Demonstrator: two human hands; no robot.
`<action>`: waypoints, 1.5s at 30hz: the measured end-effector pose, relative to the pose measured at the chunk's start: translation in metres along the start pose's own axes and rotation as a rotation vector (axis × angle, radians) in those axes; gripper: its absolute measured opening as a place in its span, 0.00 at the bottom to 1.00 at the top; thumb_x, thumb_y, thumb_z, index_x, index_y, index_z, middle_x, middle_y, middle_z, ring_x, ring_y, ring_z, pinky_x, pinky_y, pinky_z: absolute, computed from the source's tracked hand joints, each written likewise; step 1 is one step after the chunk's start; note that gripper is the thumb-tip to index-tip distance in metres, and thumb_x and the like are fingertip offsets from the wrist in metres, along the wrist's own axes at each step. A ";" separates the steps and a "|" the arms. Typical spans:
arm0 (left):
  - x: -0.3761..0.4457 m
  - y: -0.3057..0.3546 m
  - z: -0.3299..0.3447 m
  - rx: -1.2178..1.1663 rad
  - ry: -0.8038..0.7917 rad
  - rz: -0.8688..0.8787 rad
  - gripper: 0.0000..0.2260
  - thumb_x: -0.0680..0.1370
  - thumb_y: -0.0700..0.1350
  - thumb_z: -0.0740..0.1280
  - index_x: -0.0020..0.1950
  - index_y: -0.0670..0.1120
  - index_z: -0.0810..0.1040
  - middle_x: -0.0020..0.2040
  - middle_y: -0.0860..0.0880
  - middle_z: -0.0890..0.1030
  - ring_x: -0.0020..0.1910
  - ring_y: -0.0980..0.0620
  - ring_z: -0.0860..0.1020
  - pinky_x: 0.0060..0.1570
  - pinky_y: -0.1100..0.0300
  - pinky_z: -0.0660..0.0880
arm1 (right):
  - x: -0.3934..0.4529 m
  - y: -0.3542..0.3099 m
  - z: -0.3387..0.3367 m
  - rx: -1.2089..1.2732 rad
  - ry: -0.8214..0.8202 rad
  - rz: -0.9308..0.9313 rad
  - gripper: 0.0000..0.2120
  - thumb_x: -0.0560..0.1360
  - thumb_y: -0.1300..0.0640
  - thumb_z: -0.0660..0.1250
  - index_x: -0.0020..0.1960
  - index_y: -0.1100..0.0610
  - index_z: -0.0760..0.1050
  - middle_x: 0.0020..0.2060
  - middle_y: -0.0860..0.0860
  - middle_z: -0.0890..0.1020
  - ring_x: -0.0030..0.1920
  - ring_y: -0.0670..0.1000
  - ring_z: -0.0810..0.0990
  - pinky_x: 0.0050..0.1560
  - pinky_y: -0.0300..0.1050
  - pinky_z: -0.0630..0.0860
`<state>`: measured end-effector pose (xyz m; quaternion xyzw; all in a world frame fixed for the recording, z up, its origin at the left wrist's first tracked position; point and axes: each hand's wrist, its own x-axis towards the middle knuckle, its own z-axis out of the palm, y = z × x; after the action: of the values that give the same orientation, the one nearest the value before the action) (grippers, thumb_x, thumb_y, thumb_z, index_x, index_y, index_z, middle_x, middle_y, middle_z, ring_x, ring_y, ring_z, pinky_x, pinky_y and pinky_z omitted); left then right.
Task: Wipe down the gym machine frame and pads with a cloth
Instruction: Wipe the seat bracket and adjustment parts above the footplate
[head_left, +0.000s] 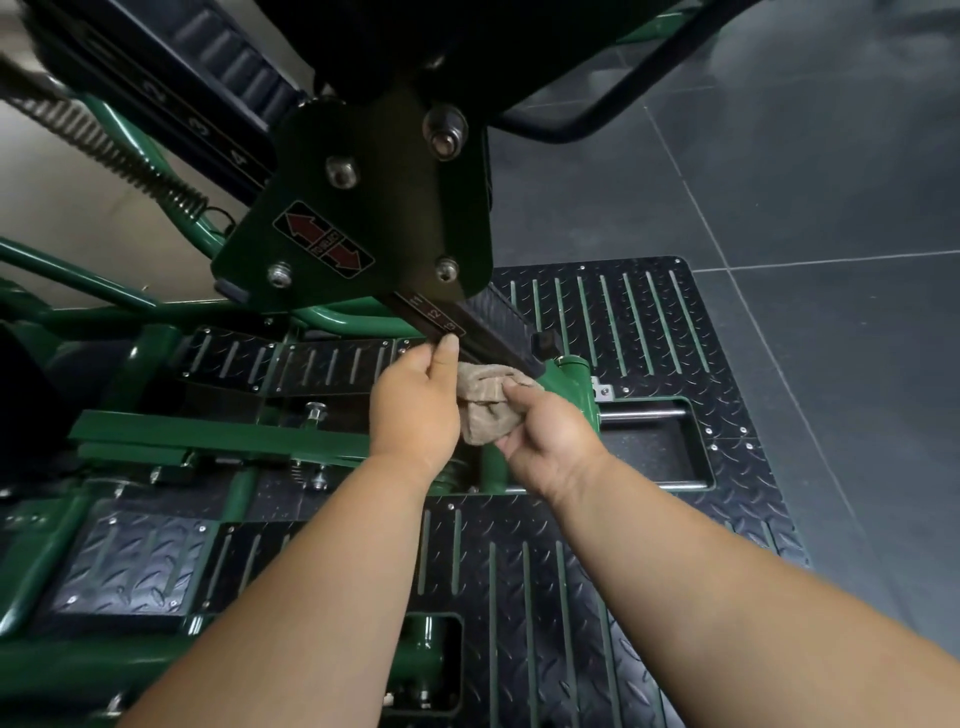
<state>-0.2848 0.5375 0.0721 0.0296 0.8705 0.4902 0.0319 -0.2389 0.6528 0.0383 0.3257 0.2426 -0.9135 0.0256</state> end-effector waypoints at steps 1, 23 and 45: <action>-0.003 -0.001 0.001 -0.019 -0.002 -0.025 0.16 0.86 0.59 0.60 0.47 0.53 0.80 0.44 0.54 0.83 0.46 0.58 0.79 0.47 0.58 0.75 | 0.001 -0.001 0.005 -0.009 0.034 0.018 0.11 0.87 0.64 0.58 0.60 0.66 0.78 0.54 0.63 0.86 0.51 0.58 0.87 0.52 0.52 0.85; -0.012 -0.001 0.024 -0.511 -0.076 -0.169 0.17 0.76 0.40 0.75 0.63 0.51 0.78 0.55 0.53 0.87 0.57 0.52 0.86 0.62 0.45 0.81 | -0.034 -0.032 -0.026 -0.722 -0.019 -0.330 0.21 0.76 0.63 0.58 0.57 0.50 0.87 0.54 0.50 0.88 0.59 0.55 0.83 0.61 0.54 0.75; -0.039 0.063 -0.047 -0.505 0.528 -0.092 0.12 0.76 0.46 0.76 0.53 0.52 0.74 0.49 0.52 0.82 0.39 0.59 0.82 0.37 0.64 0.79 | -0.045 -0.033 0.025 -1.315 -0.020 -0.923 0.19 0.82 0.54 0.64 0.72 0.48 0.76 0.64 0.43 0.79 0.67 0.44 0.76 0.73 0.48 0.71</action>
<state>-0.2489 0.5271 0.1518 -0.1459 0.7007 0.6785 -0.1653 -0.2244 0.6652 0.0967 0.1023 0.8410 -0.5047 -0.1658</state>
